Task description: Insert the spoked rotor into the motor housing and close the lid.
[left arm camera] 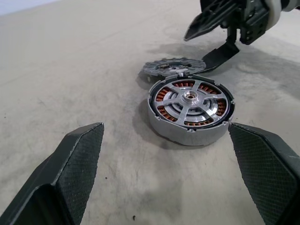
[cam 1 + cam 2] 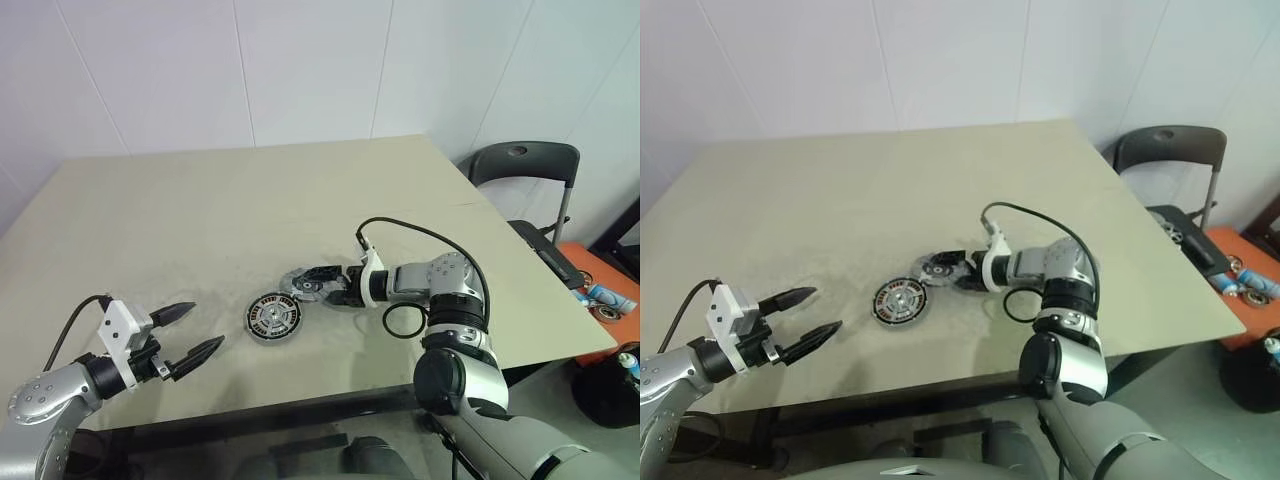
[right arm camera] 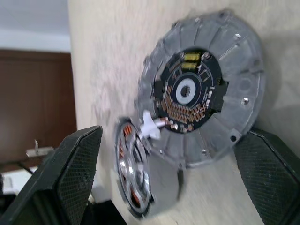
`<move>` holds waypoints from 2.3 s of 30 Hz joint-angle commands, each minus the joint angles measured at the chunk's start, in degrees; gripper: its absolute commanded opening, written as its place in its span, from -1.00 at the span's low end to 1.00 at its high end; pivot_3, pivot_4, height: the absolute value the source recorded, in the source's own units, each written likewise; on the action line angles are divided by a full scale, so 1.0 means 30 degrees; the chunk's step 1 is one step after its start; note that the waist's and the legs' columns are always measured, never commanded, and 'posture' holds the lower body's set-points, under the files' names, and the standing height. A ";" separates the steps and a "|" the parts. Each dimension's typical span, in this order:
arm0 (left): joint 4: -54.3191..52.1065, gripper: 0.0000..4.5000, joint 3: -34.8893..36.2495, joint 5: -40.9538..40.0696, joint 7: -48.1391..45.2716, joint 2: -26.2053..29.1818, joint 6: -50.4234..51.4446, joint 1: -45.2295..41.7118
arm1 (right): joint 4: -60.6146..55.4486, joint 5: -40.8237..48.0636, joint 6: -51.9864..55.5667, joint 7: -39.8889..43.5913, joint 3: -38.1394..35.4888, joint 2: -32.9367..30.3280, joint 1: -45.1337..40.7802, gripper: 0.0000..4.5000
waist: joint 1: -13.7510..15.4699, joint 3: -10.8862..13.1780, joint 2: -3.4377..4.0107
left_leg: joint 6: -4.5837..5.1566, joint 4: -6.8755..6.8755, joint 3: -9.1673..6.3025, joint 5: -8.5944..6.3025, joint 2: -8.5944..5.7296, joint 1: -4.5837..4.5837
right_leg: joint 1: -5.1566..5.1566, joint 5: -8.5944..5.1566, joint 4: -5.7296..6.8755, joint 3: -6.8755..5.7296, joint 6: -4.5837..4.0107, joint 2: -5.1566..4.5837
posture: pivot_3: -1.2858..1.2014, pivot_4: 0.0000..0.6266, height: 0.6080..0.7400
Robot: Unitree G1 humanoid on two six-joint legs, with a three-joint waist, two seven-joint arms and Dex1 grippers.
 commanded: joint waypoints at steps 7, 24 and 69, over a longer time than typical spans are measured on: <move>-0.0566 1.00 0.0411 -0.0315 0.0131 0.0267 -0.0045 -0.0387 | 0.0618 0.1839 -0.2620 -0.1588 -0.1531 0.1291 -0.0504 0.99 | -0.0418 -0.0002 -0.0002 | 0.0001 0.0007 0.0000 0.0002 0.0002 0.0019 | 0.0024 0.0002 0.0008 0.0005 0.0003 0.0001 | 0.03 -1.00 1.00; -0.0522 1.00 0.0741 -0.0394 0.0213 0.0341 0.0052 -0.0531 | 0.0294 0.4632 -0.3433 -0.0921 0.0388 0.2310 0.0036 0.99 | -0.0417 0.0009 0.0015 | 0.0010 -0.0008 -0.0006 -0.0004 0.0003 -0.0034 | -0.0006 0.0002 -0.0041 0.0002 0.0005 -0.0008 | 0.03 -1.00 1.00; -0.1061 1.00 0.3438 -0.1065 -0.0228 0.0721 0.0818 0.1322 | -0.6559 -0.3080 -1.4778 0.8643 2.0276 -0.2707 0.0811 0.99 | -0.0321 -0.0005 -0.0011 | 0.0006 -0.0020 -0.0012 -0.0007 0.0001 -0.0044 | -0.0028 0.0001 -0.0049 -0.0007 0.0005 -0.0037 | 0.03 -1.00 1.00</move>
